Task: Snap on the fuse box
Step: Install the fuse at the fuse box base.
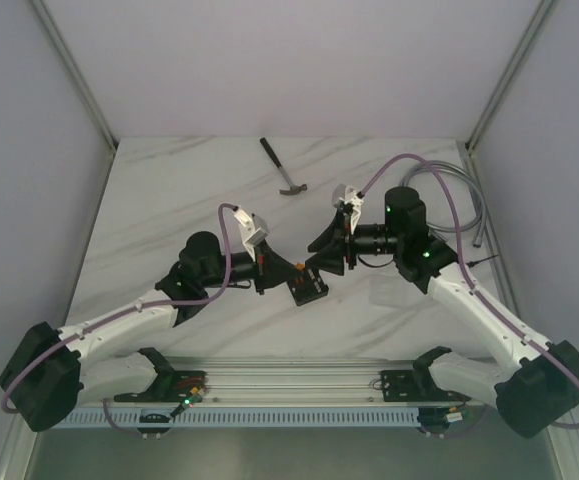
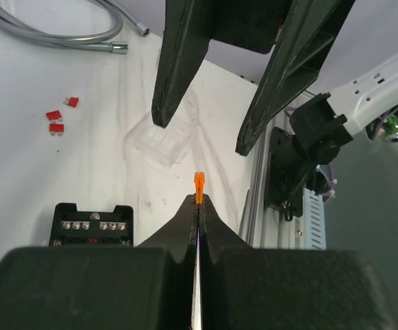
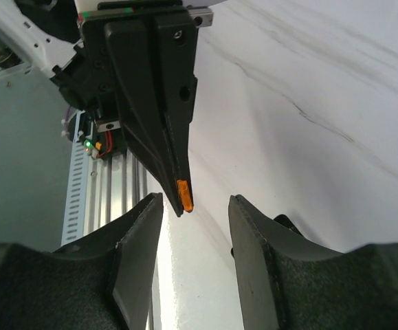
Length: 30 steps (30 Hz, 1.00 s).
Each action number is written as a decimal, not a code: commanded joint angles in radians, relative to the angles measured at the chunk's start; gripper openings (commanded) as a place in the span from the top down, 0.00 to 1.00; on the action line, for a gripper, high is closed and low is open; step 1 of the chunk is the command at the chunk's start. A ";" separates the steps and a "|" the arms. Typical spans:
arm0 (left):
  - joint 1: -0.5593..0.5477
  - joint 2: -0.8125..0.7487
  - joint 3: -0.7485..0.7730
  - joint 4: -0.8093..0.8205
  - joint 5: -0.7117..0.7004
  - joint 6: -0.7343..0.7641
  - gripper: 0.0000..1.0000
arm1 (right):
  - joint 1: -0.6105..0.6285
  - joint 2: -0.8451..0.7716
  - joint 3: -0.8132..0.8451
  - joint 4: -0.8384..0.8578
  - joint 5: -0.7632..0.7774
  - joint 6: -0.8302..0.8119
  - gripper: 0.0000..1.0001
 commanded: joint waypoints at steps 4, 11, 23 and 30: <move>-0.011 0.004 0.042 0.061 0.079 -0.007 1.00 | 0.000 0.028 0.048 -0.044 -0.125 -0.065 0.53; -0.023 0.016 0.054 0.072 0.077 -0.014 1.00 | 0.018 0.048 0.051 -0.042 -0.143 -0.070 0.59; -0.032 0.034 0.059 0.069 0.086 -0.014 1.00 | 0.025 0.046 0.051 -0.042 -0.155 -0.085 0.74; -0.032 0.027 0.056 0.066 0.085 -0.013 1.00 | 0.025 0.047 0.052 -0.042 -0.170 -0.091 0.84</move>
